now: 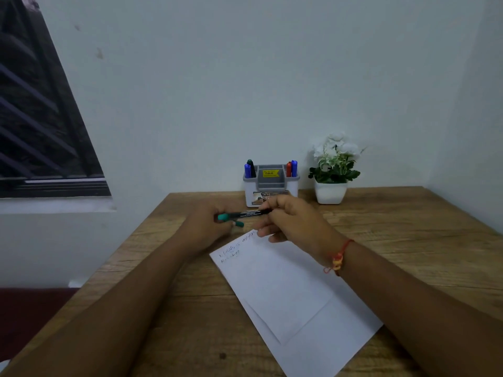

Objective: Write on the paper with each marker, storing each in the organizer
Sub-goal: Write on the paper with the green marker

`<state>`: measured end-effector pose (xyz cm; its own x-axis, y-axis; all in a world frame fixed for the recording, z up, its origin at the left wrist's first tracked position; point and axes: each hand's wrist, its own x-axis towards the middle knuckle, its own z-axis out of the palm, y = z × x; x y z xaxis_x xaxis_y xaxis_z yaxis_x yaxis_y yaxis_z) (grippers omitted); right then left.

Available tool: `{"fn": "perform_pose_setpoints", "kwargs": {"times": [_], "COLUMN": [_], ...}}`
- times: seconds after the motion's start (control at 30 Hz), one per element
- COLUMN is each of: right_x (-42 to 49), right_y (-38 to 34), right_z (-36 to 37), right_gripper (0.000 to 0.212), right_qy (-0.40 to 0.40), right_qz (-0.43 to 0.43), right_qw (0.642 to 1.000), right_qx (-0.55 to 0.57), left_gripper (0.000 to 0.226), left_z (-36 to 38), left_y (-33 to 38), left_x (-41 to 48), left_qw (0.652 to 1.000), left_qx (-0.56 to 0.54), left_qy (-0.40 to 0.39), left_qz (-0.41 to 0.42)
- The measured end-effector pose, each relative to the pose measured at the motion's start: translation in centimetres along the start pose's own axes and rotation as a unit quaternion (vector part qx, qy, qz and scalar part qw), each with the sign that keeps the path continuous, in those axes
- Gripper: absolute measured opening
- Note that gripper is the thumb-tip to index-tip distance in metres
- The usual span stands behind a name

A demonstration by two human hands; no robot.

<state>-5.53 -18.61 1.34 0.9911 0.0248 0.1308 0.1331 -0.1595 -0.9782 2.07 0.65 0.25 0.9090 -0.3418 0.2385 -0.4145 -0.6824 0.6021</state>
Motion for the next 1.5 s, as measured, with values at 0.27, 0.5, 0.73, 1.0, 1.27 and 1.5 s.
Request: {"fn": "perform_pose_setpoints", "kwargs": {"times": [0.27,0.5,0.73,1.0,1.27,1.5], "right_x": [-0.1,0.1,-0.4,-0.2,0.3,0.7], "right_y": [0.4,0.6,0.7,2.1,3.1,3.4], "right_z": [0.8,1.1,1.2,1.9,2.4,2.5], "right_gripper": [0.009,0.019,0.033,0.005,0.012,0.018], "right_qy": [-0.005,0.014,0.014,-0.029,0.012,0.037], "right_qz": [0.019,0.041,0.020,-0.008,0.011,0.042], "right_qw": [1.000,0.999,0.999,0.988,0.982,0.979], "right_qx": [0.014,0.001,-0.040,-0.149,-0.190,-0.195], "left_gripper": [0.018,0.016,0.012,0.026,0.028,0.032], "left_z": [0.0,-0.1,-1.4,-1.9,-1.6,-1.7], "left_y": [-1.4,-1.9,-0.6,-0.9,-1.3,-1.4], "left_x": [0.8,1.1,0.7,0.4,0.5,0.5], "left_qw": [0.998,0.999,0.998,0.973,0.965,0.961], "left_qx": [0.031,0.005,-0.050,-0.031,-0.081,-0.105], "left_qy": [-0.044,-0.047,-0.038,-0.229,-0.247,-0.254], "left_qz": [0.023,0.018,0.014,0.009,-0.013,-0.022]}}
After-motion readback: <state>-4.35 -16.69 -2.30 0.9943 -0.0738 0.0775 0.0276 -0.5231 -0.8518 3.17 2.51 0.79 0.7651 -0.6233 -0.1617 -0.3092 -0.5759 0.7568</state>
